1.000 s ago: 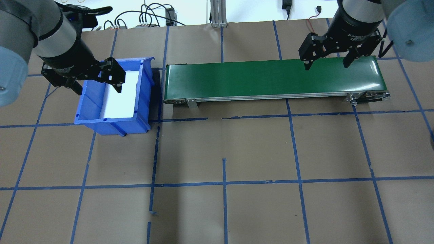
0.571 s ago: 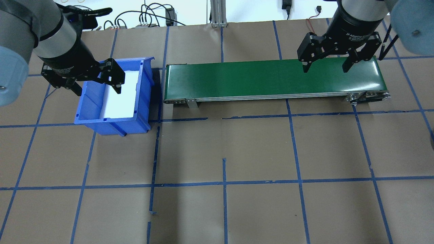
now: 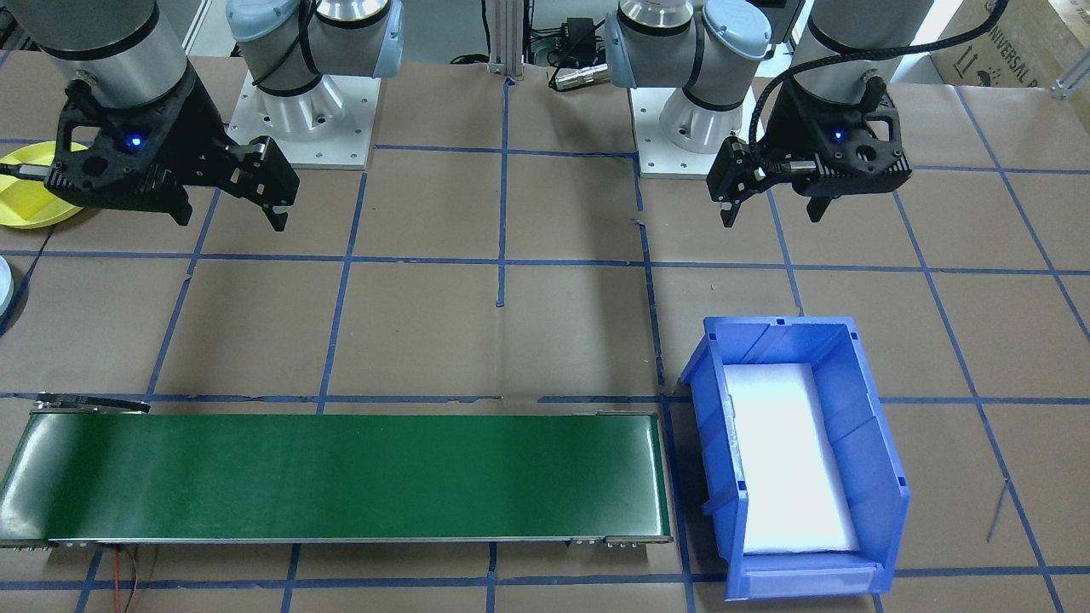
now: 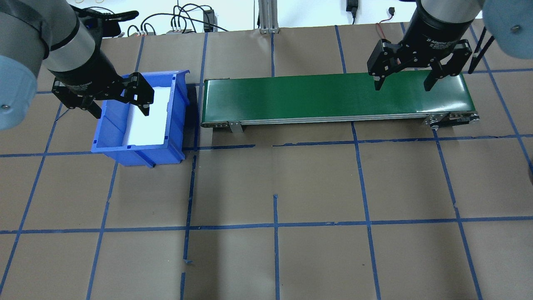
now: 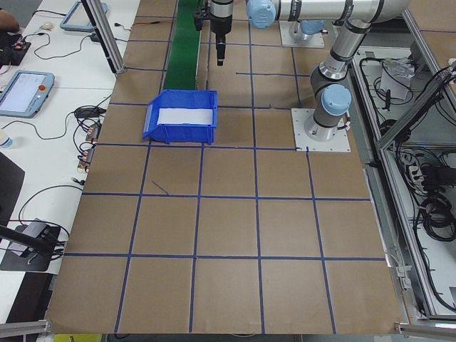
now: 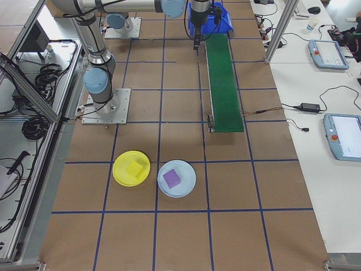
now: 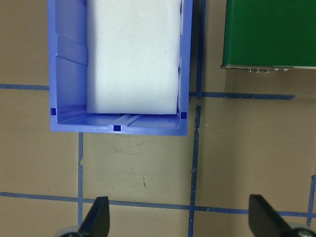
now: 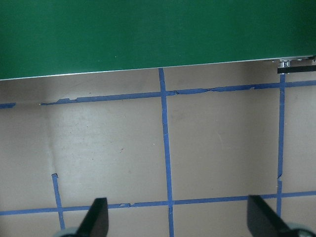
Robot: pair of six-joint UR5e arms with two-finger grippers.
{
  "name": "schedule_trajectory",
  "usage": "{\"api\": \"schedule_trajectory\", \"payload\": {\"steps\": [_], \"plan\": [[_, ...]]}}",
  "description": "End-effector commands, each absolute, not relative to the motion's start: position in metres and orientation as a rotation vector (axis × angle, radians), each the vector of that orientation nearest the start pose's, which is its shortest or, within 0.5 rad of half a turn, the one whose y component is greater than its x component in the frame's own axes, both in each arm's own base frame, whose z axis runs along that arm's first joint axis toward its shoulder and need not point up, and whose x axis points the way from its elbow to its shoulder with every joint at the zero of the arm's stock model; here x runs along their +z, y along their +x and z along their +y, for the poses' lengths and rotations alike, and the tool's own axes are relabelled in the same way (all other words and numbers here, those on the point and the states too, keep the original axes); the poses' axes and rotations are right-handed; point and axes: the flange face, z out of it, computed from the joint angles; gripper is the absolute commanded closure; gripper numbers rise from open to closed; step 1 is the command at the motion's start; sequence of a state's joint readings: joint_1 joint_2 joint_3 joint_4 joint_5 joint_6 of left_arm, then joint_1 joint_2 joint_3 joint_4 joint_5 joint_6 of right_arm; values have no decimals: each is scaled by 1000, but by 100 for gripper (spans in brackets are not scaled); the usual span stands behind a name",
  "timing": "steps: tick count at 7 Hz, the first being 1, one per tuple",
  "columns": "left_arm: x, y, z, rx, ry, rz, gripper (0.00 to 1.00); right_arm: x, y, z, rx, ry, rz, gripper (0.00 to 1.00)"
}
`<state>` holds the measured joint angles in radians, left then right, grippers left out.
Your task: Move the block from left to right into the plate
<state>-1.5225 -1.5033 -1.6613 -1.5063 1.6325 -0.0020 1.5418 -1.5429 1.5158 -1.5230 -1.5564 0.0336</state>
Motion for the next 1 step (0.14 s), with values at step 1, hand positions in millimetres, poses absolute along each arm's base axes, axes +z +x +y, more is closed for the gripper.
{"api": "schedule_trajectory", "payload": {"steps": [1], "plan": [[482,-106,-472,-59,-77,3078,0,496,120,-503,36,99,3125,0]]}}
